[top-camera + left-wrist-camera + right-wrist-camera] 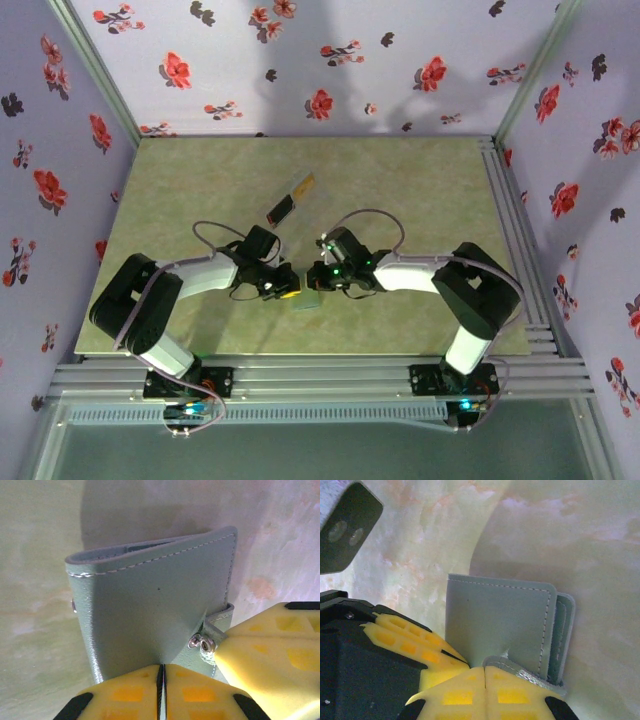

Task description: Put the credit cards into the card holder

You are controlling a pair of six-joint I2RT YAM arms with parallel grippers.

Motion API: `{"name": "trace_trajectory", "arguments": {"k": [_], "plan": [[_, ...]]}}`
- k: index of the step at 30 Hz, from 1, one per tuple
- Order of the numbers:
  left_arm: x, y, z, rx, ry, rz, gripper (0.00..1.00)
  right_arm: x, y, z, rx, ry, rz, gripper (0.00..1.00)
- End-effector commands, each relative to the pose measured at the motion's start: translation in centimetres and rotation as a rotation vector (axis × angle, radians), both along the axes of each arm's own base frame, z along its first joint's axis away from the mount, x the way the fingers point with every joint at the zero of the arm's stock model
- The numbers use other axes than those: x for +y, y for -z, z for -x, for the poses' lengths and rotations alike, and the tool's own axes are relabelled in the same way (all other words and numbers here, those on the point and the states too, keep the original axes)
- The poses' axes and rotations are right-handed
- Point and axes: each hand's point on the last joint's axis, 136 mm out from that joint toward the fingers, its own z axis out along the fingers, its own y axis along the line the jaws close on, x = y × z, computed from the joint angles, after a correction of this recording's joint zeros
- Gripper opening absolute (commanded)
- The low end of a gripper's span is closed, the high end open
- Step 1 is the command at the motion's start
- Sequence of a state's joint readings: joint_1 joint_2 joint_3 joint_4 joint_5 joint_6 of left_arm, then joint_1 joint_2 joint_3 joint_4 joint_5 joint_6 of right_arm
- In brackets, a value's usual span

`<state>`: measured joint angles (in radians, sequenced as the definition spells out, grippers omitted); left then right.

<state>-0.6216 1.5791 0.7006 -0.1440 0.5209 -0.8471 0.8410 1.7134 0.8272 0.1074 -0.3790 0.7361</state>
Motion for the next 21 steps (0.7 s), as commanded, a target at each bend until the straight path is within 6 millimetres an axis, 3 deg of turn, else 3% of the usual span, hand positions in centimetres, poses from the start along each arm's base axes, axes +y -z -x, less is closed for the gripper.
{"name": "trace_trajectory", "arguments": {"k": [1, 21], "plan": [[0.8, 1.3, 0.5, 0.027, -0.009, -0.027, 0.13, 0.3, 0.5, 0.2, 0.002, -0.024, 0.031, 0.00], [0.5, 1.7, 0.3, 0.041, -0.020, -0.009, 0.12, -0.8, 0.7, 1.4, -0.044, -0.132, 0.192, 0.00]]}}
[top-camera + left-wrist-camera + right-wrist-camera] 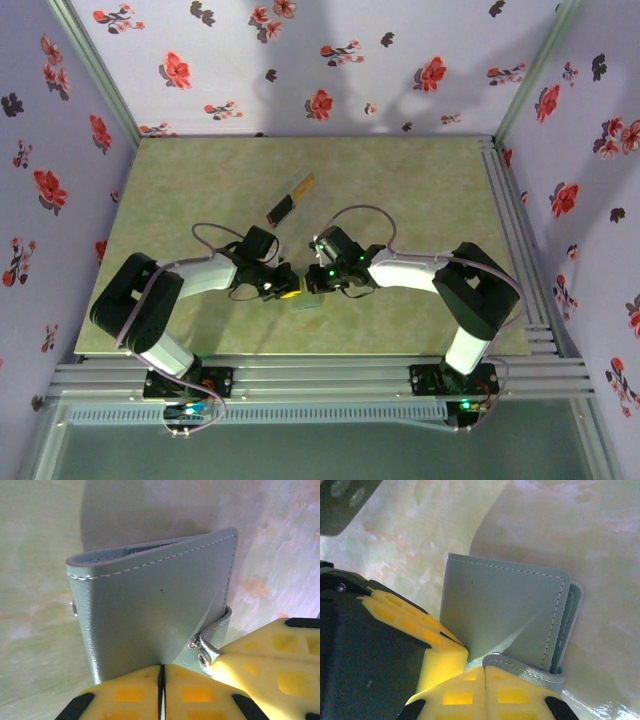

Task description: Put the credit cards into the card holder

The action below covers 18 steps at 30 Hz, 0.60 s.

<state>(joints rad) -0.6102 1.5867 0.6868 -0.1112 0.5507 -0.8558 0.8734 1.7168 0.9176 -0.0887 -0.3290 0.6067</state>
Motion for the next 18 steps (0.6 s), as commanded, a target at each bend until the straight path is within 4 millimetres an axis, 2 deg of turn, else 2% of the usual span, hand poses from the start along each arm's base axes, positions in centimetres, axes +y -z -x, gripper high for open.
{"name": "trace_trajectory", "arguments": {"k": [1, 5, 11, 18], "plan": [[0.6, 1.6, 0.3, 0.030, -0.015, -0.037, 0.12, -0.8, 0.7, 0.4, -0.010, -0.034, 0.081, 0.00], [0.6, 1.6, 0.3, 0.031, -0.015, -0.034, 0.12, -1.1, 0.6, 0.1, -0.036, -0.040, 0.113, 0.00], [0.6, 1.8, 0.3, 0.034, -0.018, -0.034, 0.12, -0.8, 1.9, 0.3, -0.016, -0.048, 0.128, 0.00], [0.6, 1.9, 0.4, 0.037, -0.017, -0.030, 0.12, -1.0, 1.5, -0.5, -0.051, -0.015, 0.136, 0.00]]}}
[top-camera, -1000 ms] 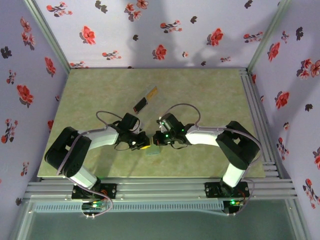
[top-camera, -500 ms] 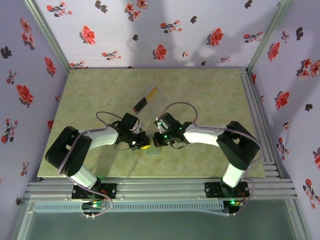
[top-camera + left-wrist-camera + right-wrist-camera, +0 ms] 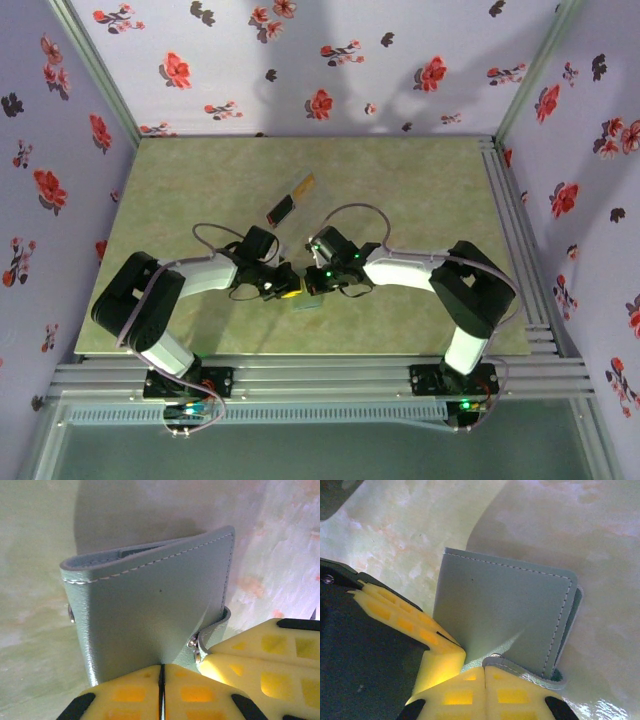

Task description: Put the credit cards into the card holder

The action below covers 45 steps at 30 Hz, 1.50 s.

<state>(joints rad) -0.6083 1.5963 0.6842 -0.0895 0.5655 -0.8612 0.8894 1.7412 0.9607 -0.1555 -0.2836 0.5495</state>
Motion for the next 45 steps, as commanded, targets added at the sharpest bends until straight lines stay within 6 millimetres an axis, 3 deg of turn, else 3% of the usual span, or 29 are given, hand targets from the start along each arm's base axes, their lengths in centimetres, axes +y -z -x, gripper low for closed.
{"name": "trace_trajectory", "arguments": {"k": [1, 13, 23, 37, 45], "plan": [[0.9, 1.8, 0.5, 0.034, -0.017, -0.046, 0.12, -0.9, 0.9, -0.5, -0.028, 0.026, 0.072, 0.00], [1.1, 2.0, 1.0, 0.038, -0.015, -0.041, 0.12, -1.2, -1.5, -1.3, -0.096, 0.041, 0.061, 0.00], [0.9, 1.9, 0.9, 0.038, -0.014, -0.031, 0.12, 0.2, 0.6, -0.8, -0.040, 0.030, 0.057, 0.00], [1.0, 2.1, 0.8, 0.044, -0.018, -0.032, 0.11, 0.3, 0.8, -0.1, -0.011, 0.012, 0.047, 0.00], [1.1, 2.1, 0.9, 0.046, -0.019, -0.031, 0.11, 0.6, -0.5, -0.1, -0.024, 0.014, 0.011, 0.00]]}}
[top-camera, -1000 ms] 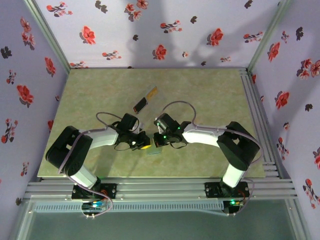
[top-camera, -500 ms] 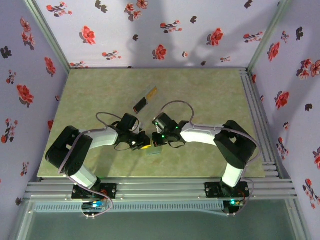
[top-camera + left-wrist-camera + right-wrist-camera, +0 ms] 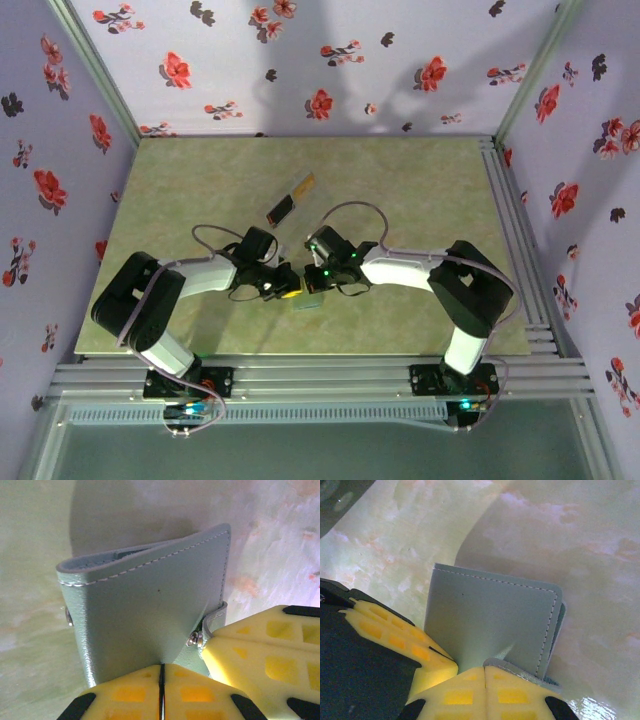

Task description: Put the credit cards into the card holder

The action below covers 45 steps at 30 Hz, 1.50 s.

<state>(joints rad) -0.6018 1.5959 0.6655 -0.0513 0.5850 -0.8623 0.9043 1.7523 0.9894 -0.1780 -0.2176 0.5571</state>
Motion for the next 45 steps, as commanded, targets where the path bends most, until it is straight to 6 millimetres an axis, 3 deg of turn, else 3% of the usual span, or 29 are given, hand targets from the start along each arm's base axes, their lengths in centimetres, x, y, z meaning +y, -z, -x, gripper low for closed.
{"name": "trace_trajectory", "arguments": {"k": [1, 7, 17, 28, 30, 33, 40, 42, 45], "plan": [[1.1, 2.1, 0.9, 0.051, -0.021, -0.056, 0.11, 0.5, -0.6, 0.6, 0.014, -0.012, -0.028, 0.00], [1.2, 2.0, 0.9, 0.051, -0.023, -0.054, 0.11, 0.5, -0.2, 0.6, 0.021, -0.014, -0.020, 0.00], [1.2, 1.9, 0.7, 0.050, -0.028, -0.051, 0.11, 0.1, 2.1, 1.6, 0.053, -0.029, 0.045, 0.00], [1.4, 1.1, 0.1, 0.045, -0.049, -0.024, 0.11, -4.0, 9.0, 3.8, 0.178, 0.091, 0.246, 0.00], [1.6, 0.4, -0.1, 0.032, -0.058, -0.015, 0.11, -4.0, 8.9, 3.9, 0.176, 0.103, 0.240, 0.00], [2.3, -1.2, -0.8, -0.009, -0.090, -0.003, 0.11, -3.1, 6.6, 2.9, 0.126, 0.124, 0.191, 0.00], [5.2, -7.7, -3.0, -0.170, -0.163, 0.009, 0.11, 0.9, -2.9, -1.7, -0.063, 0.217, -0.050, 0.38], [6.4, -9.4, -3.8, -0.221, -0.186, -0.011, 0.12, 1.0, -6.2, -3.1, -0.147, 0.256, -0.099, 0.47], [8.3, -12.2, -4.8, -0.298, -0.207, -0.041, 0.14, -0.5, -11.1, -4.9, -0.294, 0.321, -0.141, 0.61]]}}
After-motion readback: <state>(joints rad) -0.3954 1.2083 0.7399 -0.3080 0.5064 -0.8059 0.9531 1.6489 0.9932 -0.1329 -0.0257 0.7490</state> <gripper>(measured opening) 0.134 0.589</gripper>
